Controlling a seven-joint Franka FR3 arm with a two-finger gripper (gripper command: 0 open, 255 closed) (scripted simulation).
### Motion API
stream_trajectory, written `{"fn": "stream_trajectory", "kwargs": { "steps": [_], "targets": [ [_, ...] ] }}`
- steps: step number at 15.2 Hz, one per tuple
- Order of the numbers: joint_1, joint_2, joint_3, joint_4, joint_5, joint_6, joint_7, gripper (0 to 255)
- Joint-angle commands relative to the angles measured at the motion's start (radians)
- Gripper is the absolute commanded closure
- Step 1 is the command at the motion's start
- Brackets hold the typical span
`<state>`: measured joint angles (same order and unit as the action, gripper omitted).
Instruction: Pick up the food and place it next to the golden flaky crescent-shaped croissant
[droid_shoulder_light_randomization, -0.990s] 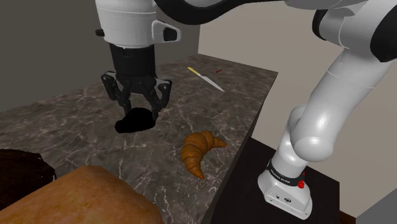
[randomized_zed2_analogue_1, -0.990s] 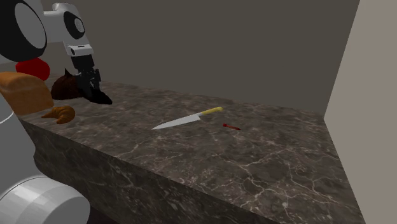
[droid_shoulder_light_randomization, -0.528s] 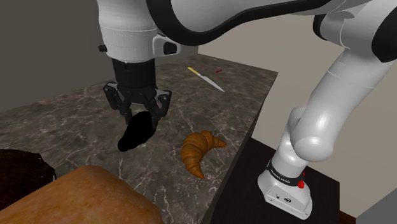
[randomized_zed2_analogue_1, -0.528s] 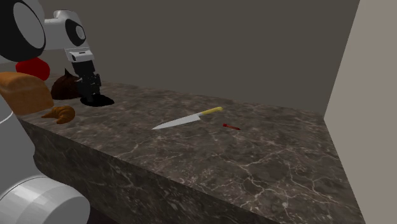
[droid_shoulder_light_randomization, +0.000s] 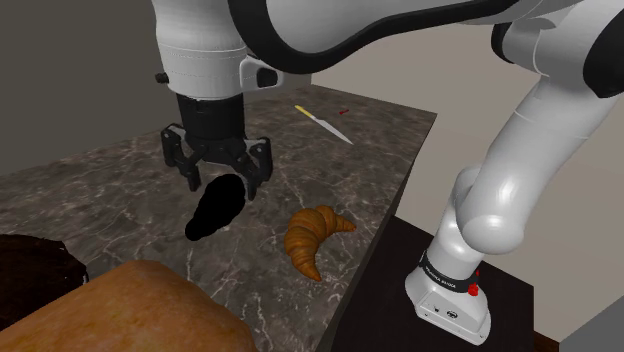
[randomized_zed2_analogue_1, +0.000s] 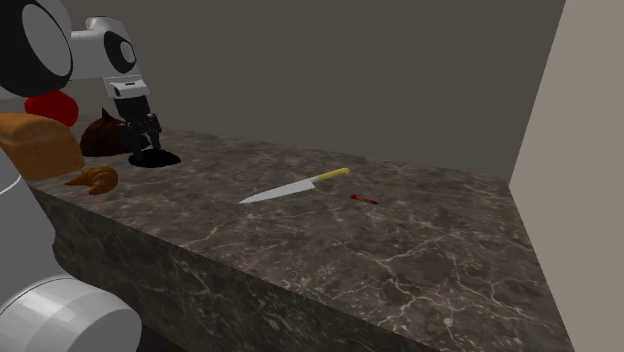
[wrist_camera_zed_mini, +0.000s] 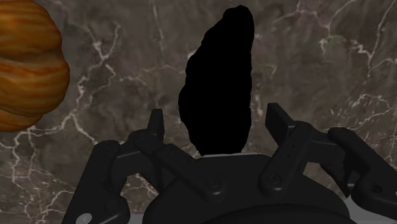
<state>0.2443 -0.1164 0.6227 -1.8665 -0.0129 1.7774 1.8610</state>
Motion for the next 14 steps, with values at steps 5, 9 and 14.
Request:
{"fn": "stream_trajectory", "kwargs": {
  "steps": [5,9,14],
  "targets": [
    [0.0,0.007,0.002,0.107,-0.003,-0.102,0.002,0],
    [0.001,0.012,0.004,0.139,-0.006,-0.13,0.004,0],
    [0.001,0.012,0.004,0.138,-0.006,-0.129,0.004,0]
  ]
}}
